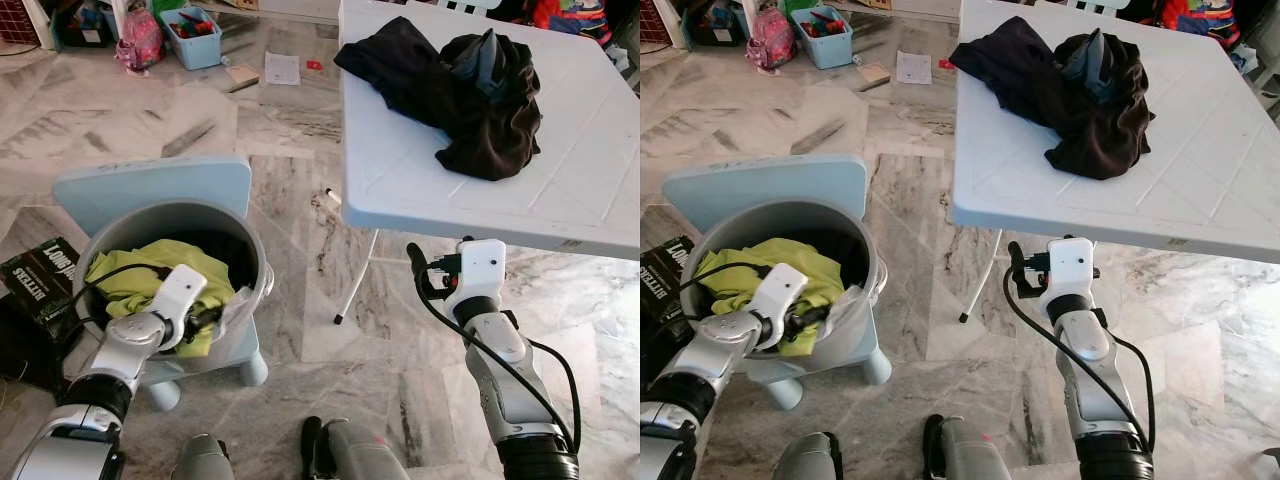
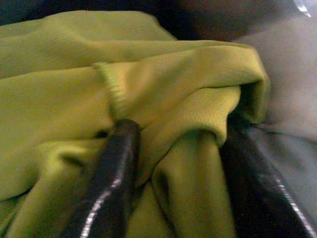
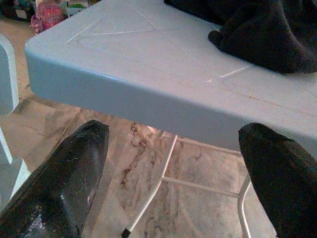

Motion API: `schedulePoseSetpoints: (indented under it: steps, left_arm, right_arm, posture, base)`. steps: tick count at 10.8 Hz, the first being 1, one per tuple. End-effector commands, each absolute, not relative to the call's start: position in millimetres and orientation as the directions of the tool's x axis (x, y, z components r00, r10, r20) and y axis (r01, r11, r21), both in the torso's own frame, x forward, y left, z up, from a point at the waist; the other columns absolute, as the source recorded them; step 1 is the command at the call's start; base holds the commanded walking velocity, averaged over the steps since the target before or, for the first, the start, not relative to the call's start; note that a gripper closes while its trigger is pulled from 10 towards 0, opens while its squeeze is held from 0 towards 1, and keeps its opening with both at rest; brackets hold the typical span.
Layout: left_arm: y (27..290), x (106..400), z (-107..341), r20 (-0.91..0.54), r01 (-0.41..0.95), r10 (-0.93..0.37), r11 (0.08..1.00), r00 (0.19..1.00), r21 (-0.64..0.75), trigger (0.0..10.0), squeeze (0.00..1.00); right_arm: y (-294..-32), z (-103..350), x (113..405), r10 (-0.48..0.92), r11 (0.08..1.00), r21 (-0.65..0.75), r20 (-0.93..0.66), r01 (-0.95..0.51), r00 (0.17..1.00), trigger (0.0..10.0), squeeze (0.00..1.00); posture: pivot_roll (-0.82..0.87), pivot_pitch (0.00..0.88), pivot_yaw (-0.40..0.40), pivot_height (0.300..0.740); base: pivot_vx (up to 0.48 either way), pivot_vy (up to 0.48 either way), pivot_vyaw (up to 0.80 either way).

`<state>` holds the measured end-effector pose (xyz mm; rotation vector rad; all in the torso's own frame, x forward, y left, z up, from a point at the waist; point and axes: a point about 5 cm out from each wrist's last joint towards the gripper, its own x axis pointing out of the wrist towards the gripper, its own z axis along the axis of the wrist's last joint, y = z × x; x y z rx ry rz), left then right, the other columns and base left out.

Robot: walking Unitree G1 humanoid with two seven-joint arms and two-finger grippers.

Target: Hang hanger

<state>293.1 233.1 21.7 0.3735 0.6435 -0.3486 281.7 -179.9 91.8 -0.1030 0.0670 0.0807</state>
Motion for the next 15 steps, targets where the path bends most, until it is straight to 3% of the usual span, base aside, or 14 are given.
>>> schedulePoseSetpoints:
  steps: [1,8,11,14,15]
  left_arm:
    - [241.9,288.2,18.7,-0.631,0.379,-0.154,0.894,0.761,0.238,0.0,0.0]
    - [268.6,305.4,49.4,-0.416,0.081,0.073,0.937,0.906,0.34,0.0,0.0]
    - [274.3,306.6,59.0,-0.33,-0.016,0.153,0.923,0.931,0.385,0.0,0.0]
    - [279.3,290.3,70.9,-0.215,-0.111,0.239,0.87,0.947,0.48,0.0,0.0]
    - [267.8,275.0,69.6,-0.238,-0.061,0.196,0.876,0.951,0.479,0.0,0.0]
  right_arm:
    - [-181.5,91.3,282.7,0.076,0.991,-0.106,-0.076,-0.084,0.994,10.0,0.0]
    - [-180.3,91.3,283.0,0.076,0.991,-0.106,-0.071,-0.084,0.995,10.0,0.0]
    - [-179.2,91.0,283.2,0.075,0.991,-0.103,-0.069,-0.082,0.995,10.0,0.0]
    - [-180.4,90.8,282.2,0.068,0.992,-0.101,-0.067,-0.074,0.995,10.0,0.0]
    - [-179.7,90.4,282.6,0.07,0.992,-0.098,-0.067,-0.077,0.995,10.0,0.0]
  posture:
    - [-0.06,0.124,-0.125,0.74]
    - [-0.04,0.126,-0.133,0.74]
    - [-0.04,0.126,-0.129,0.74]
    - [-0.04,0.126,-0.126,0.74]
    - [-0.03,0.131,-0.125,0.74]
  base:
    - [0.0,0.0,0.0]
    - [0.0,0.0,0.0]
    - [0.0,0.0,0.0]
    - [0.0,0.0,0.0]
    - [0.0,0.0,0.0]
